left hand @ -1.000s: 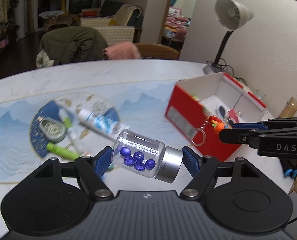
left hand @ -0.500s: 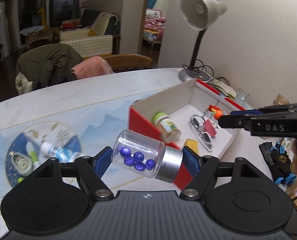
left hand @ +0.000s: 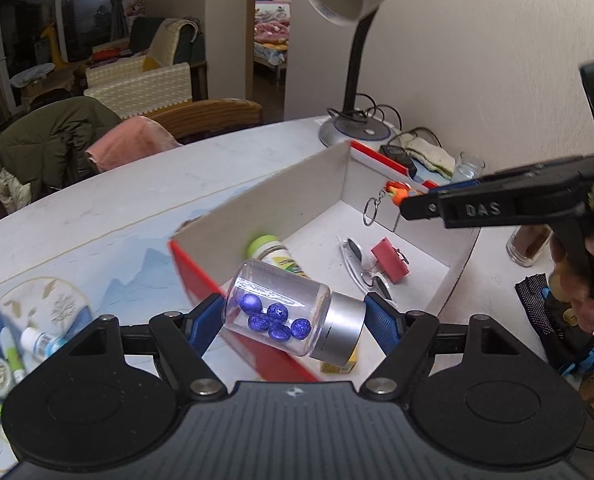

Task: Organize rigid objects
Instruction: 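Carry the vial and horse keychain over the shoebox with both tools, then open the left tool to drop the vial while the right tool releases the keychain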

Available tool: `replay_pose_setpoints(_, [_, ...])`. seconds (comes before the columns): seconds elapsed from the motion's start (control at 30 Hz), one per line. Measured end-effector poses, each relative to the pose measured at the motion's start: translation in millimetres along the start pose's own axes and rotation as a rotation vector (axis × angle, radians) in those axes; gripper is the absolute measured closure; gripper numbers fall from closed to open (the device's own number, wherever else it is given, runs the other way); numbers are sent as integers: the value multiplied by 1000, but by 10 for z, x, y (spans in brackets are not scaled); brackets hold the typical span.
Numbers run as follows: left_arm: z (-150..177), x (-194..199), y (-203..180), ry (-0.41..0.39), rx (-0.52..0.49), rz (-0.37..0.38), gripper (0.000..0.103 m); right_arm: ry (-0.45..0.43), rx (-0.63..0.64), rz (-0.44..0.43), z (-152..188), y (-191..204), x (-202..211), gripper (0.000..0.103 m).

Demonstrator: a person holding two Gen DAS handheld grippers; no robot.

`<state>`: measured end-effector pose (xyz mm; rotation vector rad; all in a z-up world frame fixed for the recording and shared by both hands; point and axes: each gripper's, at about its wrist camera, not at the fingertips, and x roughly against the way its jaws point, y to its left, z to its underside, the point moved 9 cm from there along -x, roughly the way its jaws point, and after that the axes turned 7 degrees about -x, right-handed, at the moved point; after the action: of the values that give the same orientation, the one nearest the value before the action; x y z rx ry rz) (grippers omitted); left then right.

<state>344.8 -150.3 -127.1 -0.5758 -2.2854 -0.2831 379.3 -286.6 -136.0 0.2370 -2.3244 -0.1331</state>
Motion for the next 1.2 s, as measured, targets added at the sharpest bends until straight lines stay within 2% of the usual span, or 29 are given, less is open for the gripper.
replay_pose_setpoints(0.4, [-147,-644,-233,81,-29,-12,27,80,84,35,-135,-208,-564,71])
replay_pose_setpoints(0.63, [-229,-954,-320,117,-12,26,27,145,75,31,-117,-290,-872,71])
replay_pose_setpoints(0.77, [-230,-1139,-350,167,-11,30,27,182,54,39,-73,-381,-1018,71])
replay_pose_setpoints(1.0, [-188,-1390,-388,253,2,54,27,240,33,34,19,-451,-1112,71])
replay_pose_setpoints(1.2, [-165,-1480,-436,281,0,60,27,286,2,36,123,-523,-1158,70])
